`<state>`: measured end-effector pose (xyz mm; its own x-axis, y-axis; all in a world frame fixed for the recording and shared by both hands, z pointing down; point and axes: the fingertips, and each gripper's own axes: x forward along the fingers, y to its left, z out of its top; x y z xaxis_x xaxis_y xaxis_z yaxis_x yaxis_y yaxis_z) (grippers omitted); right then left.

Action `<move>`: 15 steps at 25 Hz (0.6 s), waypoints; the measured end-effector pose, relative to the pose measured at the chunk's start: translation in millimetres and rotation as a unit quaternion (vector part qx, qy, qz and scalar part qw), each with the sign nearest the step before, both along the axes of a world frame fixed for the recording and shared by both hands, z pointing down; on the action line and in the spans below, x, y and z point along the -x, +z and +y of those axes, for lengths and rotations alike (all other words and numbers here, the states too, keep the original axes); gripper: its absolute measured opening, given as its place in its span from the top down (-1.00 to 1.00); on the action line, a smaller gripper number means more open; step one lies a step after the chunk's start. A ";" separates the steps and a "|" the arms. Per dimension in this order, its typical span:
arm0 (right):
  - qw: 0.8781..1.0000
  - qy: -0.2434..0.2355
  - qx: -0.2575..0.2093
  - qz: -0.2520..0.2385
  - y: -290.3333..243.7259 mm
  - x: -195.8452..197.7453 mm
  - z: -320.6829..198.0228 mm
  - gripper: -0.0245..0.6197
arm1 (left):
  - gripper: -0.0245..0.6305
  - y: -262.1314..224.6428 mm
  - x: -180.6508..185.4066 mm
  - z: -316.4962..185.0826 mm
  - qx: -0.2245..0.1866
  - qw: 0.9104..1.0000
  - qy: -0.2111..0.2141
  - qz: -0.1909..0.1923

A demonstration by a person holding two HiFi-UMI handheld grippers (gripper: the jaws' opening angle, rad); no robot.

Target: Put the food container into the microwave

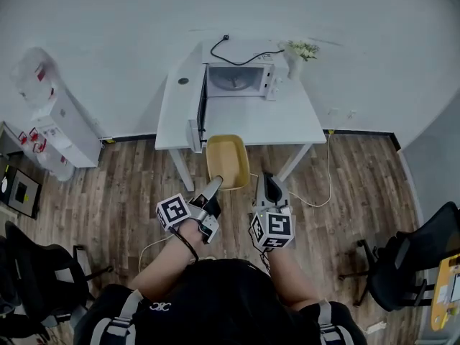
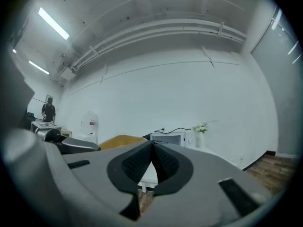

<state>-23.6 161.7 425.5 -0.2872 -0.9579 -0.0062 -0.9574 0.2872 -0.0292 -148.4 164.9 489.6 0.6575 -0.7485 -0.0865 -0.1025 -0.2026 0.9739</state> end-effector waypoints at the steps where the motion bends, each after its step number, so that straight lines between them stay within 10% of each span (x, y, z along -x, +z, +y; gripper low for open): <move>1: 1.000 0.002 0.000 0.001 1.5 5.5 -1.3 0.91 | 0.21 1.9 3.9 -1.7 0.000 1.000 0.004 0.002; 15: 0.999 0.027 -0.012 0.021 2.5 39.8 -20.3 0.91 | 0.21 7.6 32.6 -29.2 -0.010 0.999 0.046 0.010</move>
